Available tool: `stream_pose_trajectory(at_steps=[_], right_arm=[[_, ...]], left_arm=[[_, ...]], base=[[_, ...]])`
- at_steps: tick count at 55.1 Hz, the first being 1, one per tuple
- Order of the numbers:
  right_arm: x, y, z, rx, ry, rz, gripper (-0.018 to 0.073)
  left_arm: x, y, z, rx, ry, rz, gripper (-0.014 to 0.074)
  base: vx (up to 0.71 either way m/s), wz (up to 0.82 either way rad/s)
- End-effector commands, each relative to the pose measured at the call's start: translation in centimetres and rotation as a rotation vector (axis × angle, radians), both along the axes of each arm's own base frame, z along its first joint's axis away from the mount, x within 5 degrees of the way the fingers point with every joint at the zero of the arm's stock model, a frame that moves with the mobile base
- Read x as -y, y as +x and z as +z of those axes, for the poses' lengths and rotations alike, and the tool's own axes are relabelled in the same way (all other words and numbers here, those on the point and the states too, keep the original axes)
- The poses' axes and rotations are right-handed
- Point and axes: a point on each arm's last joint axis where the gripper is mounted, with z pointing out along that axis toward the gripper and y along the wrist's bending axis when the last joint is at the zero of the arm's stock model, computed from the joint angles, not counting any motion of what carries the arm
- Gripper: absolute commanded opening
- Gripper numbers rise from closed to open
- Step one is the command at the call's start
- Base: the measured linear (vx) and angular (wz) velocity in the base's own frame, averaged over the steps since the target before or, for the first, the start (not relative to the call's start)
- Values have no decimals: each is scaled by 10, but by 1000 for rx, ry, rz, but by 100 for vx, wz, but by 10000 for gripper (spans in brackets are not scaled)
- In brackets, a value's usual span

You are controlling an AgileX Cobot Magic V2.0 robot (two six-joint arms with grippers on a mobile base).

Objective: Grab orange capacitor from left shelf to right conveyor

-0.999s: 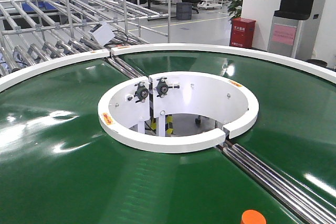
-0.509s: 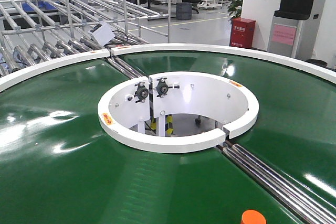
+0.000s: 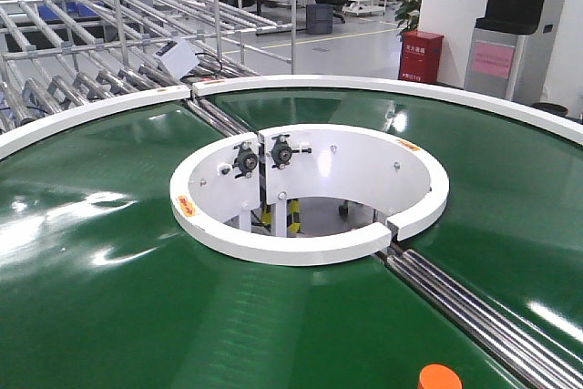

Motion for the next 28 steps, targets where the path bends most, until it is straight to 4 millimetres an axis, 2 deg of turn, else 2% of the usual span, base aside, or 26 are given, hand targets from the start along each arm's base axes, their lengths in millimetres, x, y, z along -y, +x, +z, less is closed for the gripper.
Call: stream_pose_trajectory(at_steps=[1, 28], right_arm=[[0, 0, 4, 75, -16, 0, -12], [0, 0, 4, 75, -16, 0, -12]], left_arm=[[-1, -3, 18, 108, -37, -5, -6], [-1, -3, 18, 108, -37, -5, -6]], base=[[0, 0], [0, 0]])
